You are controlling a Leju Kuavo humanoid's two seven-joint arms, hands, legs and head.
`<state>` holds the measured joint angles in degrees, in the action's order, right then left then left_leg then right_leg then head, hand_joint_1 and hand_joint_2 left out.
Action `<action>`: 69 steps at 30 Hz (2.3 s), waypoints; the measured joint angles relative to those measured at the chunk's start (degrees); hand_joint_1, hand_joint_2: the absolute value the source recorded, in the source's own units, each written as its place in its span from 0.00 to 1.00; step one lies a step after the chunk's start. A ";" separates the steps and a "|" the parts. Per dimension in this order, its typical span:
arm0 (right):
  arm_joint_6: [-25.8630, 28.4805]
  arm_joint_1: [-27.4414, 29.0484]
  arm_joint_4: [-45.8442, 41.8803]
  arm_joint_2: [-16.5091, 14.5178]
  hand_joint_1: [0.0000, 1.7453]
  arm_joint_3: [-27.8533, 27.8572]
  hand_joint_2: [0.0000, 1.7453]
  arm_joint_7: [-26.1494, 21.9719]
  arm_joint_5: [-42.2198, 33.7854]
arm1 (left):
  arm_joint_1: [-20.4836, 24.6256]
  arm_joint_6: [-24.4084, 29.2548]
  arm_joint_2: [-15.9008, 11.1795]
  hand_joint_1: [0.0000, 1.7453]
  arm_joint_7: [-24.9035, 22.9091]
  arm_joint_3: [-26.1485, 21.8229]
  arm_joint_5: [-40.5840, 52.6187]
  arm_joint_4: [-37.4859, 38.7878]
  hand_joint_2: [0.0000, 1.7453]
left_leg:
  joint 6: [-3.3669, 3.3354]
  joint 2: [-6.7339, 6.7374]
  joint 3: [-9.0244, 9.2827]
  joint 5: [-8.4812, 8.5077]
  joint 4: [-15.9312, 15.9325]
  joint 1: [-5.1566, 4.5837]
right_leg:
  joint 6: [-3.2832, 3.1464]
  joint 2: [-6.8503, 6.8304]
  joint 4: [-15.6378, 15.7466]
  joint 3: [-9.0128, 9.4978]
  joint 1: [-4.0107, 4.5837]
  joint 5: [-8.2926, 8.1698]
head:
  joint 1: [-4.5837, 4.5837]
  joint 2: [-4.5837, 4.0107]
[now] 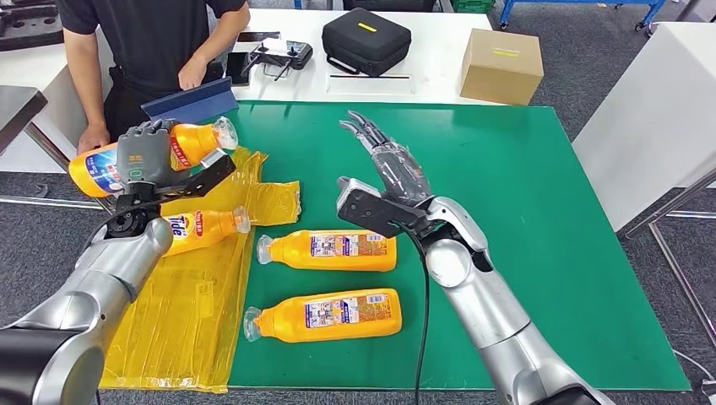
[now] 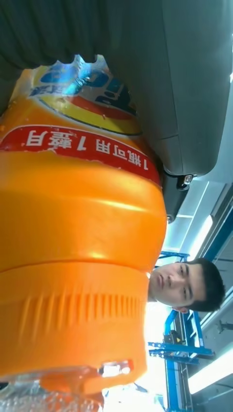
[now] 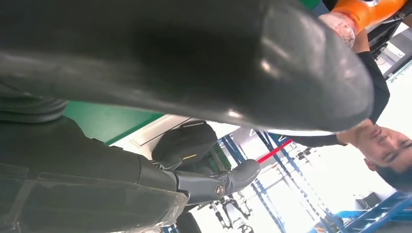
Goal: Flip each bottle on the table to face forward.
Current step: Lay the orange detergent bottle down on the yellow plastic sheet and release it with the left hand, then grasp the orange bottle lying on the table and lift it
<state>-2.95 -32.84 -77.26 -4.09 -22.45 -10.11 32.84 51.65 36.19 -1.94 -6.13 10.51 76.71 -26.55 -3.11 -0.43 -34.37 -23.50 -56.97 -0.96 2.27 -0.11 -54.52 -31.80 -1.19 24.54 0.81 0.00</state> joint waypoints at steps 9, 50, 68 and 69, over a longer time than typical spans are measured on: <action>0.00 1.60 -1.75 2.88 0.00 -0.16 0.00 1.20 -1.70 | -0.21 -1.45 3.19 0.00 -0.19 0.48 3.56 0.51 0.00 | 0.00 -0.06 -0.04 0.00 -0.01 -0.04 | 0.01 -0.01 0.00 0.00 -0.01 0.00 | 0.01 0.00; 1.04 3.88 -2.63 6.87 0.00 -0.39 0.00 1.25 0.64 | -0.45 -14.39 5.40 0.00 17.82 -15.12 -30.46 -6.12 0.00 | 0.00 0.06 -0.02 0.00 -0.01 -0.02 | 0.01 0.05 -0.05 -0.03 0.04 -0.01 | -0.01 0.00; -0.85 23.14 -16.67 10.42 0.00 1.55 0.00 1.19 14.88 | -40.06 -34.23 3.58 0.00 23.55 -27.10 -82.59 -58.68 0.00 | 0.21 0.04 -0.12 -0.30 0.06 -0.01 | -0.07 0.17 0.03 -0.27 0.07 0.32 | 0.00 0.00; -0.85 23.59 -17.35 10.45 0.00 1.55 0.00 1.25 14.99 | -41.12 -34.22 3.57 0.00 23.53 -27.25 -82.67 -60.11 0.00 | 0.21 0.04 -0.13 -0.30 0.07 -0.01 | -0.07 0.16 0.03 -0.26 0.07 0.32 | 0.00 0.00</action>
<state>-3.80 -9.26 -94.61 6.35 -20.90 -8.87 47.83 10.54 1.98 1.63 17.40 -16.74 -5.96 -86.65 -2.90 -0.39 -34.49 -23.79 -56.90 -0.97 2.20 0.05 -54.49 -32.06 -1.12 24.86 0.82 0.00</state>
